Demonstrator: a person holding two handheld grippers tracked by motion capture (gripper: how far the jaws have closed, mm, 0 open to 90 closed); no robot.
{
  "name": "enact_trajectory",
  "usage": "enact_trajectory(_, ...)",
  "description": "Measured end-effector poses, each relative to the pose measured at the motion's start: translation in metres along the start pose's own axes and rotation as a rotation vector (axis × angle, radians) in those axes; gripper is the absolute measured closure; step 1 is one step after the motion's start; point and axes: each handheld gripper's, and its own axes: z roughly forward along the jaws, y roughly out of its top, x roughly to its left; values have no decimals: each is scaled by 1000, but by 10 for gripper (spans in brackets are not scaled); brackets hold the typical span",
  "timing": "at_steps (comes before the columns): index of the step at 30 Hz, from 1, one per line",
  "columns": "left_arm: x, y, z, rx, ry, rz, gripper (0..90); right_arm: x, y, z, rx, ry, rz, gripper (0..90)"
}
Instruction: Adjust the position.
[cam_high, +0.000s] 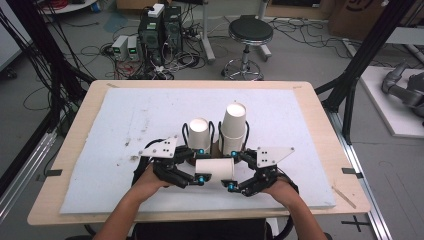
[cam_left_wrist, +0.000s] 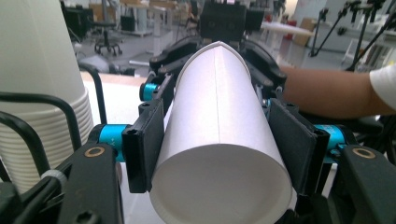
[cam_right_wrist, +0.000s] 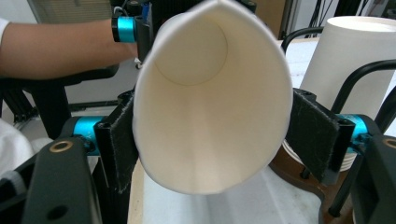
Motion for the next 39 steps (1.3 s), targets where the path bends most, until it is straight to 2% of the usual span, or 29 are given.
enact_trajectory(2, 0, -1, 0, -6, -2, -4, 379, 0, 0, 0, -4, 2, 5, 245)
enact_trajectory(5, -1, -4, 4, -9, -6, -8, 379, 1, 0, 1, -6, 26, -7, 311)
enact_trajectory(7, 0, -5, 4, -11, -9, -10, 384, 1, 0, 1, -5, 24, -12, 326)
enact_trajectory(9, -1, -6, 3, 10, -14, -8, 386, 2, 1, -1, -7, 33, -36, 393)
enact_trajectory(12, -1, -8, 3, 37, -19, -15, 386, 2, 1, -2, 1, 52, -45, 425)
enact_trajectory(16, -1, -9, 4, 58, -8, -21, 363, 2, 1, -1, 20, 55, -42, 432)
enact_trajectory(17, -1, -8, 5, 91, 14, -18, 345, 2, 1, 0, 25, 52, -41, 432)
enact_trajectory(20, -1, -6, 5, 109, 25, -18, 296, 1, 1, 0, 31, 48, -37, 432)
enact_trajectory(23, -2, -1, 4, 129, 40, 4, 279, 1, 0, -1, 53, 33, -30, 432)
enact_trajectory(27, -4, 1, 5, 145, 41, 18, 278, 0, 0, 0, 55, 35, -24, 430)
enact_trajectory(31, -4, -1, 9, 178, 30, 52, 362, 1, 1, 1, 62, 46, -16, 427)
enact_trajectory(36, -4, -4, 10, 180, 21, 48, 396, 1, 1, 0, 57, 53, -18, 447)
enact_trajectory(39, -3, -6, 10, 160, 8, 41, 402, 0, 2, -1, 46, 56, -12, 428)
